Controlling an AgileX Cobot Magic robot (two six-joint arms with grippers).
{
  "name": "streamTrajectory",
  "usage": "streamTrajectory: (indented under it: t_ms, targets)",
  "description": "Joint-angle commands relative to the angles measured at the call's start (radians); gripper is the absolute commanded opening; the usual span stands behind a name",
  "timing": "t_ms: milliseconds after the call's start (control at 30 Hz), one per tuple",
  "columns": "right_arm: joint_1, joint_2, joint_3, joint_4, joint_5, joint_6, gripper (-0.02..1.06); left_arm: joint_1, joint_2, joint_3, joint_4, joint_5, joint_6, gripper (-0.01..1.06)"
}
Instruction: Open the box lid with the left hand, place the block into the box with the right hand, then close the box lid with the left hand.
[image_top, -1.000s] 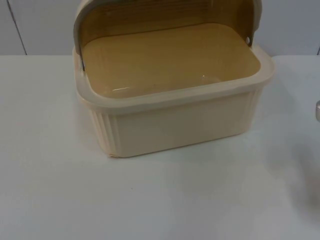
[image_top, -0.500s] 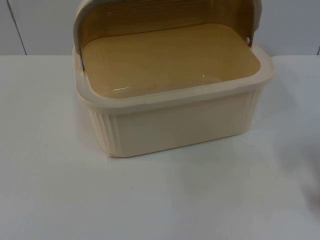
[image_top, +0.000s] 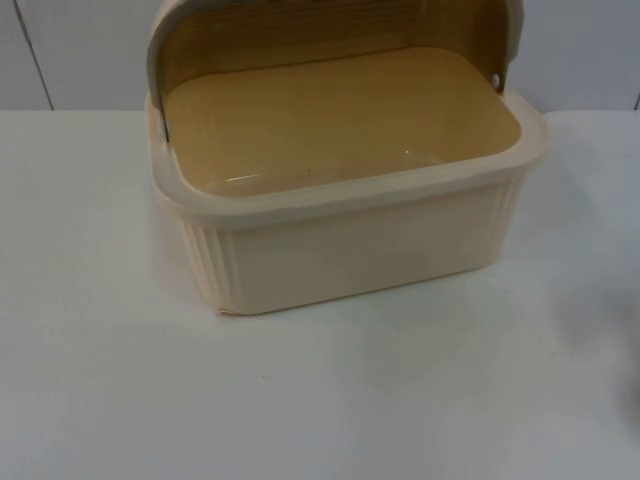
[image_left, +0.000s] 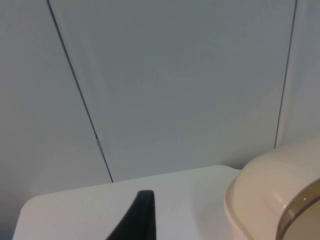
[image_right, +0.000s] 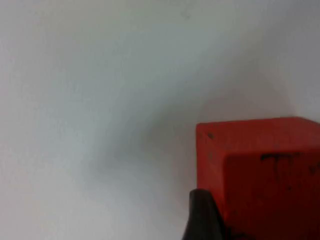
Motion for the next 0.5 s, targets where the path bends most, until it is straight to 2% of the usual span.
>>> streamTrajectory:
  t_ms: [0, 267, 467]
  targets:
    - [-0.004, 0.001, 0.001, 0.023, -0.017, 0.025, 0.00, -0.005, -0.005, -0.003, 0.008, 0.000, -0.001, 1.04]
    - [-0.004, -0.045, 0.001, 0.014, -0.022, 0.054, 0.00, -0.005, -0.005, -0.003, 0.008, 0.000, -0.001, 1.04]
    - [-0.004, -0.246, 0.001, 0.020, -0.026, 0.096, 0.00, -0.005, -0.005, -0.003, 0.008, 0.000, -0.001, 1.04]
